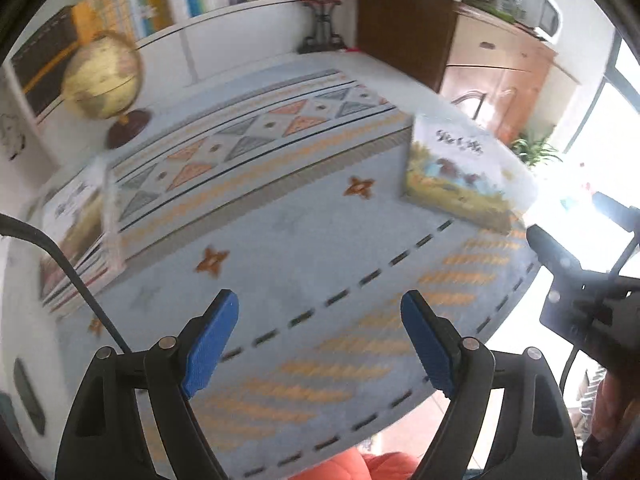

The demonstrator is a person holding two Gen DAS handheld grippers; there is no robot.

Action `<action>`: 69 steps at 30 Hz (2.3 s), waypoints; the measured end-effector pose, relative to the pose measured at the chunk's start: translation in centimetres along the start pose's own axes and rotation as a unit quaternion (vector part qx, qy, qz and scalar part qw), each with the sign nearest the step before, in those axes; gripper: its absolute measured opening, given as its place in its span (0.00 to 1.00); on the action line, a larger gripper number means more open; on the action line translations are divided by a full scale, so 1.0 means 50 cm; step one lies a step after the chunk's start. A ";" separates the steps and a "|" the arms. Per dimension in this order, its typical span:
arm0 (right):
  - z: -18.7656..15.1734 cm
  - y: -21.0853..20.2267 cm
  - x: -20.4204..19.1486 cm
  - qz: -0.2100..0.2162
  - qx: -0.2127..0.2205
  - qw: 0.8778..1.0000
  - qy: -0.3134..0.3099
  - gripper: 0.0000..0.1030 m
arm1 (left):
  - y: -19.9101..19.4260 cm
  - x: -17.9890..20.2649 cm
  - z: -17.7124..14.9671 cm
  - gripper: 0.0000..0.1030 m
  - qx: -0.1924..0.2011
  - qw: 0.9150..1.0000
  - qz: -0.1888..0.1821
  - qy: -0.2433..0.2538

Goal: Organize books

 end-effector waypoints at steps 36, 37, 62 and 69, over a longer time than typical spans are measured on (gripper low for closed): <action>0.112 0.428 0.253 0.069 -0.141 0.958 0.241 0.86 | 0.328 0.137 0.197 0.80 -0.086 0.979 -0.161 0.087; 0.114 0.437 0.263 0.071 -0.144 0.955 0.248 0.86 | 0.332 0.133 0.197 0.80 -0.090 0.980 -0.160 0.081; 0.139 0.541 0.220 0.116 -0.204 0.953 0.192 0.86 | 0.347 0.036 0.181 0.80 -0.118 0.984 -0.136 -0.008; 0.195 0.526 0.161 0.156 -0.184 0.960 0.142 0.88 | 0.344 0.013 0.173 0.80 -0.116 0.984 -0.133 -0.026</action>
Point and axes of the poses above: each gripper's, at about its wrist camera, not at the fingertips, and y roughly the way its jaws point, x to its right, z to its top, the point moved 7 cm from there along y, roughly the way its jaws point, and after that the axes turned 3 degrees about z, right-handed, at the moved point
